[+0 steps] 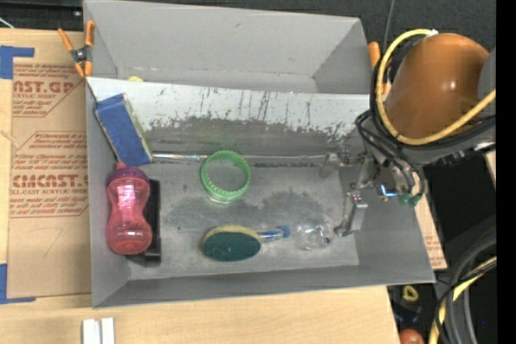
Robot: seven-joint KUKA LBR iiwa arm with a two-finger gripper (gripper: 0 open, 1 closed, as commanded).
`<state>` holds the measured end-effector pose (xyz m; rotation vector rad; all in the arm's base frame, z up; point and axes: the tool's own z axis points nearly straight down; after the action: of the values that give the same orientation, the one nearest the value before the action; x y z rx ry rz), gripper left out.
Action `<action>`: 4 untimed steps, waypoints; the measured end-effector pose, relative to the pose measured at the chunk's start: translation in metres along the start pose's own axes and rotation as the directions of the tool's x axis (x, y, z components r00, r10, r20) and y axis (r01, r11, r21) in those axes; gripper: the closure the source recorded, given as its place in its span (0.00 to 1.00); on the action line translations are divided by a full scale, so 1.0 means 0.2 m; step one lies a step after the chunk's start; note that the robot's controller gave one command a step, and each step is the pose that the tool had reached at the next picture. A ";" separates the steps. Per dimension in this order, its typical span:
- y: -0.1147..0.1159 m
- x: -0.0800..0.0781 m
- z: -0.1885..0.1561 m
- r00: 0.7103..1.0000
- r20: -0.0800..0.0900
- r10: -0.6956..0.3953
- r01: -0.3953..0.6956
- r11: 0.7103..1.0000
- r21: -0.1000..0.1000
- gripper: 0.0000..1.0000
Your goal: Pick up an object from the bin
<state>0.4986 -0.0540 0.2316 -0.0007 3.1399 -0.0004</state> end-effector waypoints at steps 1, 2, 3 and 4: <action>0.00 0.00 0.00 1.000 0.000 0.000 0.000 1.000 0.000 0.00; 0.47 -0.02 0.24 1.000 -0.002 -0.022 0.022 1.000 -0.004 0.00; 0.45 -0.09 0.26 0.997 0.006 0.072 -0.072 0.997 0.001 0.00; 0.52 -0.06 0.35 0.998 0.012 0.068 -0.068 0.998 0.001 0.00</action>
Offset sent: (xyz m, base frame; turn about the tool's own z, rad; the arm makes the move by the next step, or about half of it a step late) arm 0.0039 0.0886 -0.0470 -0.0158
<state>0.5105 0.0497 0.1621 0.1058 3.1261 -0.0022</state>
